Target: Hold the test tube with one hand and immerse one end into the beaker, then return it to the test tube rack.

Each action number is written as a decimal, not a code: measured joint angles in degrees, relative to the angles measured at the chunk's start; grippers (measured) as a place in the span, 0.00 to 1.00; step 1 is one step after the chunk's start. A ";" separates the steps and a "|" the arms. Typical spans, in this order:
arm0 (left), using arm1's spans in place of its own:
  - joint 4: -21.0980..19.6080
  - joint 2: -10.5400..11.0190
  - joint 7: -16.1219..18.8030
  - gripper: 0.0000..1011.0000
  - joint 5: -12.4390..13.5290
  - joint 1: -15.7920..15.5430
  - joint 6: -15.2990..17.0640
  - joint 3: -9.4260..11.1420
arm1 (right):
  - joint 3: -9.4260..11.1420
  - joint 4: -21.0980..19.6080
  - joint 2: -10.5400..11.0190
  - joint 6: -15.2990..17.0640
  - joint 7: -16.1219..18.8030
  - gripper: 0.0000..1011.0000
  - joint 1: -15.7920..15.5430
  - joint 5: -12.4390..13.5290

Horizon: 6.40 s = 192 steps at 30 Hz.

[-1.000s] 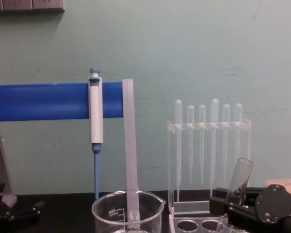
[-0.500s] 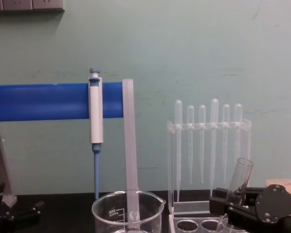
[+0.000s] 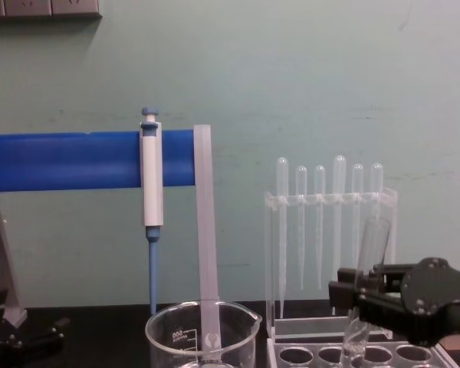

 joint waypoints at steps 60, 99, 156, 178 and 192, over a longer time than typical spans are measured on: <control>0.00 0.00 0.00 0.99 0.00 0.00 0.00 0.00 | -6.04 -6.22 0.21 14.91 -0.98 0.22 15.49 5.26; 0.00 0.00 0.00 0.99 0.00 0.00 0.00 0.00 | -14.39 5.03 -7.79 11.72 2.88 0.22 21.92 4.86; 0.00 0.00 0.00 0.99 0.00 0.00 0.00 0.00 | -15.21 12.32 -10.74 6.26 4.91 0.22 18.66 0.12; 0.00 0.00 0.00 0.99 0.00 0.00 0.00 0.00 | -15.24 12.38 -10.74 6.31 4.80 0.22 18.72 0.23; 0.00 0.00 -0.01 0.99 0.00 0.00 0.00 0.00 | -15.24 12.38 -10.74 6.32 4.81 0.22 18.72 0.23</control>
